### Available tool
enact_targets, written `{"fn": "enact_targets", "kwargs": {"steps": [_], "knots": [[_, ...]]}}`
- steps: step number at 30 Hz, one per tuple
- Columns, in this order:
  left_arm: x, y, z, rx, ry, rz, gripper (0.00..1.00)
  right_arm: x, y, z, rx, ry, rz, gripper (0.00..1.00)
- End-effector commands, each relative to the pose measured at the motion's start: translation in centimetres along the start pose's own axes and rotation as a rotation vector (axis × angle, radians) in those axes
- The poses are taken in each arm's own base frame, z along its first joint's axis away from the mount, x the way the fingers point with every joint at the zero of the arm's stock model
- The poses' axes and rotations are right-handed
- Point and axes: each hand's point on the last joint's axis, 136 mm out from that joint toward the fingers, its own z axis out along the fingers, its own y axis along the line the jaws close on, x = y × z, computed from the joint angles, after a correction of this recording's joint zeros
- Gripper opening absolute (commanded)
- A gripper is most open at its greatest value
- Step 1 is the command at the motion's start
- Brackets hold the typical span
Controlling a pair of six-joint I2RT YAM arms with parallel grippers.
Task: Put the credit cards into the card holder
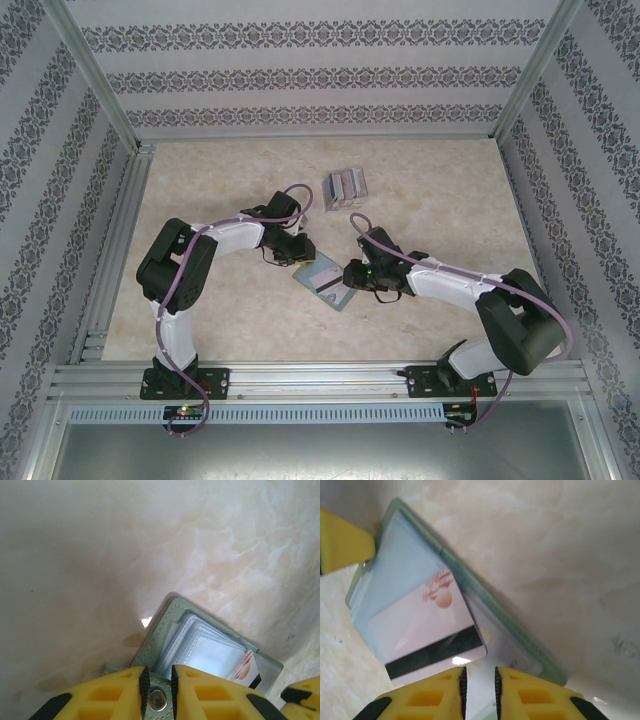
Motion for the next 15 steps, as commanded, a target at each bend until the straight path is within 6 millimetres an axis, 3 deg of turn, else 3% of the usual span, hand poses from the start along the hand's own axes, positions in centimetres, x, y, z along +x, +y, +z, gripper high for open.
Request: {"fn": "enact_targets", "kwargs": {"steps": [1,15], "knots": [[0.5,3.5,1.9,-0.099,0.01,-0.007,0.24,-2.3,1.4,0.5,-0.038,-0.038,0.004,0.25],[0.7,3.7,2.0,-0.108,0.016,-0.005,0.24,-2.3,0.6,3.8,-0.018,0.033,0.006,0.25]]}}
